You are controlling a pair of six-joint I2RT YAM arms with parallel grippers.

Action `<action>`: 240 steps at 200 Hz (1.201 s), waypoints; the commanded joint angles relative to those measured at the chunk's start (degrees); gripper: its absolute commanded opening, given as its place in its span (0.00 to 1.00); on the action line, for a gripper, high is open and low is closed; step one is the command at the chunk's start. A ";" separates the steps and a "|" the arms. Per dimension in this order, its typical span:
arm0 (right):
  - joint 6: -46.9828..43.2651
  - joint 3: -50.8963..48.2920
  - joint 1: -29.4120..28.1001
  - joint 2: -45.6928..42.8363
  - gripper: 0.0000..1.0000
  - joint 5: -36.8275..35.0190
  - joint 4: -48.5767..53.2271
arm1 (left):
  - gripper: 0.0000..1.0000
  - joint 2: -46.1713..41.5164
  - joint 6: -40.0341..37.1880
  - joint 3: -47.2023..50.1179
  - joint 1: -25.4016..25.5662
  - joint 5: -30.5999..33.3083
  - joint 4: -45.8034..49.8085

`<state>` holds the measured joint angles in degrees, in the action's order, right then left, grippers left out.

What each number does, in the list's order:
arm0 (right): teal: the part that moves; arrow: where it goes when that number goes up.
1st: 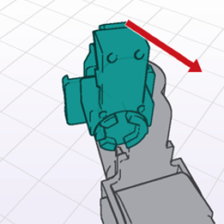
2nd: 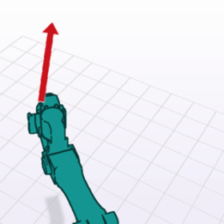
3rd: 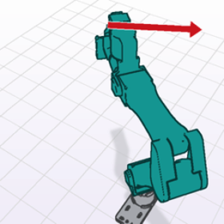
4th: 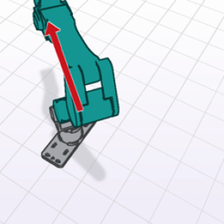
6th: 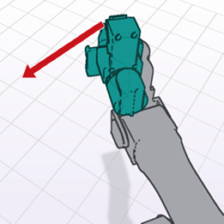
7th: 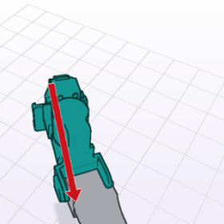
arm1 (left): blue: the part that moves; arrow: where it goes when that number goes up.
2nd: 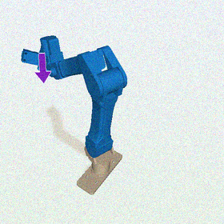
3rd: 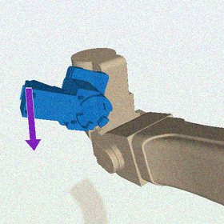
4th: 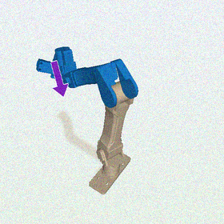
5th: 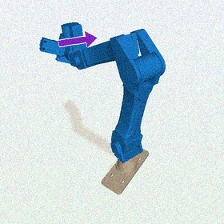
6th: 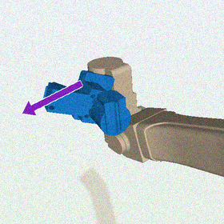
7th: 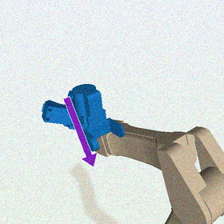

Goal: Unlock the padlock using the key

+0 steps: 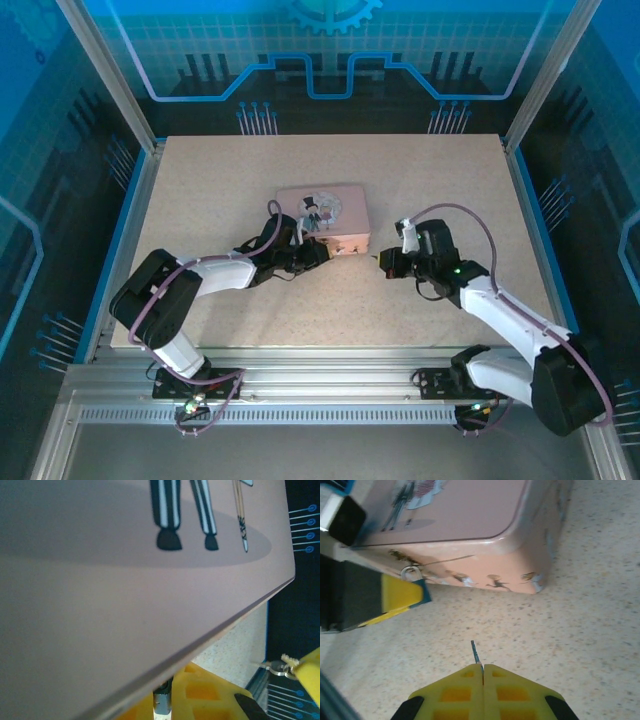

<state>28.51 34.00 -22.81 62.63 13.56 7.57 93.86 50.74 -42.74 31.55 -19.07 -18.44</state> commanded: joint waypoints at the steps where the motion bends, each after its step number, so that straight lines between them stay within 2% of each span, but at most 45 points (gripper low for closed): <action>1: 2.09 -1.68 -0.04 -1.97 0.00 5.82 -6.17 | 0.00 0.61 2.20 -0.07 -0.29 -1.89 -5.18; 31: 5.40 -4.07 -0.38 -2.10 0.00 9.22 -12.21 | 0.00 1.06 2.92 -0.10 -0.27 -2.14 -5.74; 89: 11.26 -7.42 -1.09 -0.76 0.00 9.48 -19.85 | 0.00 1.40 3.78 -0.05 -0.26 -2.32 -6.76; 165: 19.78 -9.89 -3.22 2.97 0.00 7.30 -30.57 | 0.00 1.76 4.83 -0.59 -0.26 -2.11 -7.74; 240: 27.33 -13.03 -6.39 8.43 0.00 0.56 -39.58 | 0.00 2.92 7.57 -0.70 -0.26 -1.66 -11.25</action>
<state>52.56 21.98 -27.49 69.71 17.28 -26.57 96.09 55.81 -42.70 31.55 -19.38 -24.73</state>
